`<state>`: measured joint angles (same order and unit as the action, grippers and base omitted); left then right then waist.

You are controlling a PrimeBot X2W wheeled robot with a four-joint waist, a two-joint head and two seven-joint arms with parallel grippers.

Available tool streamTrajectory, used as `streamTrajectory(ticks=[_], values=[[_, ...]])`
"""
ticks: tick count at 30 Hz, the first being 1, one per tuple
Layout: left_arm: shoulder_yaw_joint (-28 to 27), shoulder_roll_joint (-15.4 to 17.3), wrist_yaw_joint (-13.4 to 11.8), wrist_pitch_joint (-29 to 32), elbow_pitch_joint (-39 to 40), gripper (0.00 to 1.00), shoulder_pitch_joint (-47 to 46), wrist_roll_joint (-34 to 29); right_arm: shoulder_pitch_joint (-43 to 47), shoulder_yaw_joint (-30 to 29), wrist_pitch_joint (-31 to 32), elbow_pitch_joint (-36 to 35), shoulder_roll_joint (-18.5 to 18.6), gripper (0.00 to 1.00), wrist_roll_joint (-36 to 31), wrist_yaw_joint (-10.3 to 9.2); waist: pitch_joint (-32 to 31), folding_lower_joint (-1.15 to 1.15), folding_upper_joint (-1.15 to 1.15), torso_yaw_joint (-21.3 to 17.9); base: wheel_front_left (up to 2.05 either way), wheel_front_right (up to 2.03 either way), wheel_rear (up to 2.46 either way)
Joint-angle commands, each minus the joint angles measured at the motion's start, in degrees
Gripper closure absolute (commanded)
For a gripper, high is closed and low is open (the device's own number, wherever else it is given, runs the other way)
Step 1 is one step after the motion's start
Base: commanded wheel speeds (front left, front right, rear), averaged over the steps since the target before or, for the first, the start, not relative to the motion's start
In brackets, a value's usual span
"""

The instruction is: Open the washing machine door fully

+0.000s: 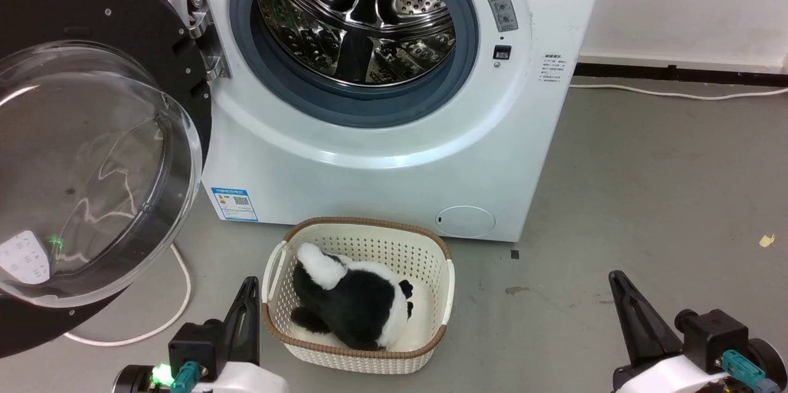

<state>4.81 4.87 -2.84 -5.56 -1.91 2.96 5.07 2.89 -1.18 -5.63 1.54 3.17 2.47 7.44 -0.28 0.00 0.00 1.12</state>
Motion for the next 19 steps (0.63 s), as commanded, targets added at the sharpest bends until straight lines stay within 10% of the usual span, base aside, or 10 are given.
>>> streamTrajectory(ticks=[1, 19], values=[[-0.32, -0.08, 0.35, 0.27, 0.34, 1.00, -1.16, -0.62, -0.94, 0.16, 0.30, -0.31, -0.19, 1.00, -0.43, 0.03, 0.01, 0.00, 0.00, -0.03, 0.00, 0.00, 0.00], [-2.10, -0.84, 1.34, 2.37, 0.96, 1.00, -1.88, -2.38, -1.72, 0.56, 2.42, -0.80, -0.23, 1.00, -1.24, 0.04, 0.12, 0.00, 0.00, -0.46, 0.00, 0.00, 0.00]])
